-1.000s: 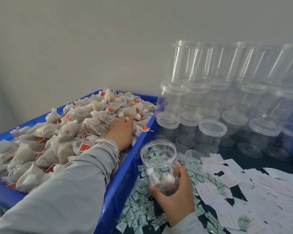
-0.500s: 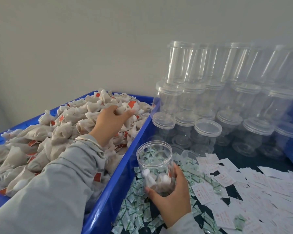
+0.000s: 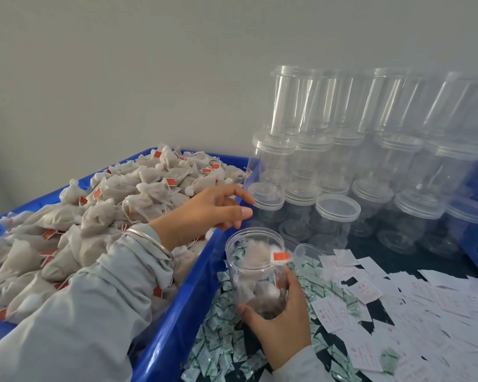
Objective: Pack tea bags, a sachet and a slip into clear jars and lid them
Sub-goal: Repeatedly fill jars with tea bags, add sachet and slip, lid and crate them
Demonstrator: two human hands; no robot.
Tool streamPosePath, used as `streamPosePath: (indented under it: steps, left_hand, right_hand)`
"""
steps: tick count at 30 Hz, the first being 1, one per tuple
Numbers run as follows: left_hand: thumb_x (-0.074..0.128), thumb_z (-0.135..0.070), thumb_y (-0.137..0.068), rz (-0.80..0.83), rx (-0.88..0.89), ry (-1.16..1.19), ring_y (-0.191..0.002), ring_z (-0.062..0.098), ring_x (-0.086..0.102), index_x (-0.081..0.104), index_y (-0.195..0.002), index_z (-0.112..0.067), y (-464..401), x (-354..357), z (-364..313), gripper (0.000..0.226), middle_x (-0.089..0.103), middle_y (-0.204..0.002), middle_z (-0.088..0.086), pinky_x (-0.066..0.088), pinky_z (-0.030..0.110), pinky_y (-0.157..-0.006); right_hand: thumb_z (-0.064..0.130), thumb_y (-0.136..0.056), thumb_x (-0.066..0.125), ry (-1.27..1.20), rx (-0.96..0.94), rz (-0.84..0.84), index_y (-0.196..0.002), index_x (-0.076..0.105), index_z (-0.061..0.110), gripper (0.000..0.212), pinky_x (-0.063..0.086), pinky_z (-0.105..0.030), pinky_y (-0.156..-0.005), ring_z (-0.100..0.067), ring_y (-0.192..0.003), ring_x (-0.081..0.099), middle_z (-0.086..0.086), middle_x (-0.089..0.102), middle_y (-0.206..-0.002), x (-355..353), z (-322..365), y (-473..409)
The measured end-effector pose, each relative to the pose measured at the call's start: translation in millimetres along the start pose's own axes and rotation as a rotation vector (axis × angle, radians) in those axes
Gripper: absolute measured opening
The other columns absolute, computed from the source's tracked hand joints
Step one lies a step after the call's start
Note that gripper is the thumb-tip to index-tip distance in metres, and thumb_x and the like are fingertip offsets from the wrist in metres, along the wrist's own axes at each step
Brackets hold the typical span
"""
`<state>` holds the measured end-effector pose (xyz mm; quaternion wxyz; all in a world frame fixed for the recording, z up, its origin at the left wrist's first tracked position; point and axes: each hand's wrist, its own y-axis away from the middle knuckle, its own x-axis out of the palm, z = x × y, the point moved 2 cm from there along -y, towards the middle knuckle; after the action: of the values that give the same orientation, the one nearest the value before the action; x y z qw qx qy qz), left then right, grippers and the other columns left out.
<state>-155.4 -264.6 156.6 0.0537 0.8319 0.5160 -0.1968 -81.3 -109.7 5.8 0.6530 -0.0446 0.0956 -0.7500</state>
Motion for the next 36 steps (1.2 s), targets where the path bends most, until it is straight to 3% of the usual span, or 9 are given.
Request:
streamPosePath:
  steps: [4,9,12,15,18,22,29,33,36]
  left_hand:
    - [0.066,-0.025,-0.086,-0.256,-0.005,-0.013,-0.056,0.003,0.052,0.065,-0.089,-0.025,-5.7,-10.3,3.4,0.003,0.061,-0.059,-0.013,0.046,0.015,-0.058]
    - [0.056,-0.022,-0.093,-0.694,-0.049,-0.326,-0.062,0.004,0.055,0.062,-0.091,-0.029,-12.0,-31.4,19.4,0.009,0.064,-0.076,-0.011,0.045,0.018,-0.058]
    - [0.049,-0.010,-0.094,-0.584,-0.156,-0.580,-0.073,0.007,0.054,0.058,-0.117,-0.022,-16.0,-33.0,36.0,0.028,0.063,-0.108,-0.006,0.045,0.022,-0.066]
    - [0.048,-0.003,-0.089,-0.357,-0.241,-0.768,-0.114,0.019,0.052,0.044,-0.138,-0.022,-20.4,-23.6,51.0,0.053,0.048,-0.139,0.002,0.044,0.030,-0.090]
    - [0.053,-0.010,-0.089,-0.194,-0.233,-0.925,-0.133,0.023,0.038,0.030,-0.147,-0.020,-25.0,-18.7,58.3,0.063,0.036,-0.150,0.004,0.031,0.036,-0.108]
    - [0.056,-0.017,-0.091,-0.146,-0.263,-0.937,-0.123,0.023,0.048,0.028,-0.148,-0.025,-25.5,-20.3,61.5,0.064,0.044,-0.145,0.005,0.039,0.036,-0.102]
    - [0.058,-0.018,-0.089,-0.144,-0.281,-1.036,-0.103,0.021,0.059,0.061,-0.118,-0.022,-23.4,-24.7,58.5,0.030,0.064,-0.117,0.002,0.048,0.032,-0.090]
    - [0.062,-0.026,-0.084,-0.299,-0.283,-1.034,-0.080,0.016,0.059,0.068,-0.092,-0.016,-17.9,-38.3,49.4,0.013,0.066,-0.089,0.001,0.047,0.026,-0.067]
    - [0.056,-0.033,-0.091,-0.459,-0.220,-0.852,-0.061,0.011,0.057,0.063,-0.079,-0.012,-13.2,-45.4,38.8,0.025,0.064,-0.075,0.003,0.044,0.022,-0.053]
  right_hand:
    - [0.022,-0.049,0.092,0.017,-0.015,-0.003,-0.126,0.039,0.040,0.096,0.044,-0.023,-0.098,0.002,-0.116,0.047,0.018,0.045,-0.127,0.6,-2.2,1.2]
    - [0.021,-0.049,0.092,0.040,-0.033,-0.014,-0.114,0.040,0.048,0.087,0.043,-0.028,-0.101,0.005,-0.114,0.047,0.025,0.046,-0.122,-0.1,0.6,3.9]
    - [0.021,-0.050,0.092,0.046,-0.042,-0.017,-0.109,0.039,0.052,0.085,0.040,-0.021,-0.097,0.012,-0.112,0.044,0.029,0.044,-0.121,-0.3,1.0,4.1]
    - [0.020,-0.049,0.092,0.042,-0.046,-0.019,-0.110,0.040,0.051,0.085,0.040,-0.016,-0.094,0.013,-0.112,0.044,0.027,0.045,-0.122,-0.4,0.7,3.9]
    - [0.019,-0.049,0.092,0.048,-0.056,-0.020,-0.112,0.040,0.050,0.087,0.042,-0.025,-0.099,0.005,-0.115,0.047,0.024,0.046,-0.123,-0.3,0.4,4.1]
    - [0.021,-0.050,0.092,0.069,-0.068,-0.008,-0.110,0.038,0.053,0.087,0.041,-0.028,-0.102,0.003,-0.117,0.046,0.028,0.043,-0.121,0.5,0.9,4.7]
    - [0.022,-0.049,0.093,0.080,-0.074,-0.006,-0.109,0.037,0.052,0.087,0.040,-0.026,-0.102,0.002,-0.116,0.046,0.028,0.043,-0.120,-0.3,2.0,5.4]
    - [0.023,-0.049,0.092,0.069,-0.052,-0.004,-0.114,0.036,0.051,0.090,0.041,-0.029,-0.104,0.002,-0.117,0.046,0.024,0.044,-0.123,-0.8,0.7,5.6]
    - [0.023,-0.049,0.092,0.075,-0.048,-0.001,-0.122,0.035,0.046,0.095,0.040,-0.033,-0.106,-0.001,-0.119,0.046,0.022,0.045,-0.125,-0.4,0.0,4.7]
